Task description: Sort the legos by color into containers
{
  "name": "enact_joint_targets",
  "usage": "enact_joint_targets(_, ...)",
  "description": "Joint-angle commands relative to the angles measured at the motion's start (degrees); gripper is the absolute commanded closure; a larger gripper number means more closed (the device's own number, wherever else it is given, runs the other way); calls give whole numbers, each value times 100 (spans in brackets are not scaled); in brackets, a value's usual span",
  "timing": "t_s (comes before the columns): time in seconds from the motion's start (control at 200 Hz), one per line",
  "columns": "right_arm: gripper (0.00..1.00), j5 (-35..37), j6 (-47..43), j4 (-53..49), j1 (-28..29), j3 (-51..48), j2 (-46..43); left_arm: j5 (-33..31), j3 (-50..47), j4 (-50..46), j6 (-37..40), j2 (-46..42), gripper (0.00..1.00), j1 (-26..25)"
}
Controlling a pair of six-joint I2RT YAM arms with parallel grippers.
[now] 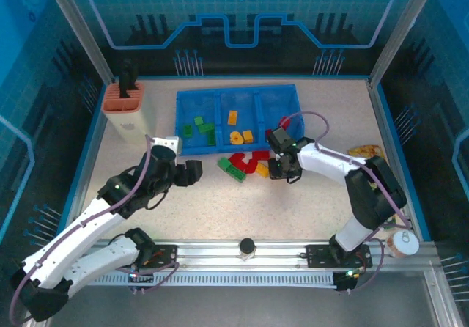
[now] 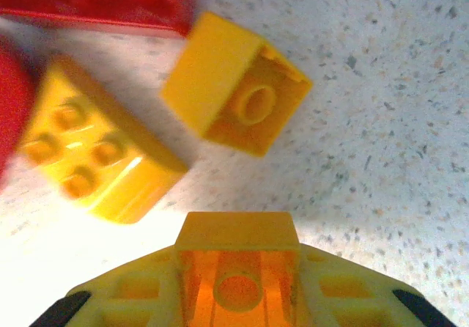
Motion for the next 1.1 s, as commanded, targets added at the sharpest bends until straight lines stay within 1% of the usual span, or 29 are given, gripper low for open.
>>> enact_joint_targets(0.0, 73, 405, 38, -517, 247, 946, -367, -158, -305, -137, -96, 5, 25, -34)
enact_joint_targets(0.09, 73, 430, -134, -691, 300, 1804, -189, -105, -569, -196, -310, -15, 25, -128)
enact_joint_targets(0.155, 72, 384, -311, -694, 304, 2450, 149, -166, -804, -229, -518, -151, 25, -288)
enact_joint_targets(0.205, 71, 359, -463, -773, 296, 2976, 550, -190, -970, -234, -687, -300, 25, -417)
enact_joint_targets(0.34, 70, 138, -788, -1370, 277, 4850, 2051, -83, -1254, -236, -1078, -650, 24, -686)
enact_joint_targets(0.44, 70, 180, -833, -1633, 178, 5941, 3057, -224, -1170, -481, -1149, -552, 23, -916)
enact_joint_targets(0.52, 70, 181, -810, -2140, 81, 6964, 3809, -379, -1055, -646, -1117, -440, 23, -1100)
enact_joint_targets(0.585, 67, 249, -831, -2476, 61, 7692, 4317, -446, -983, -725, -1066, -420, 23, -1199)
enact_joint_targets(0.625, 60, 287, -850, -2551, 66, 7921, 4419, -457, -967, -744, -1046, -437, 23, -1228)
enact_joint_targets(0.665, 44, 264, -857, -2556, 61, 7993, 4419, -417, -961, -690, -1019, -462, 23, -1251)
enact_joint_targets(0.695, 36, 245, -851, -2540, 67, 7975, 4369, -366, -961, -615, -983, -461, 23, -1267)
enact_joint_targets(0.76, 31, 261, -864, -2535, 90, 7840, 4164, -103, -897, -324, -711, -285, 21, -1340)
enact_joint_targets(0.835, 27, 461, -824, -2493, 155, 7522, 3674, -216, -521, -270, -507, 295, 20, -1530)
enact_joint_targets(0.855, 21, 492, -822, -2459, 177, 7408, 3546, -264, -402, -256, -432, 482, 20, -1575)
enact_joint_targets(0.965, 20, 557, -762, -2215, 263, 6588, 2524, -346, 182, 81, -21, 1403, 20, -1646)
enact_joint_targets(1.041, 20, 637, -732, -1809, 330, 5728, 1623, -254, 641, 387, 339, 2040, 21, -1637)
enact_joint_targets(1.096, 20, 695, -636, -1543, 305, 5055, 977, -142, 1125, 426, 584, 2660, 21, -1631)
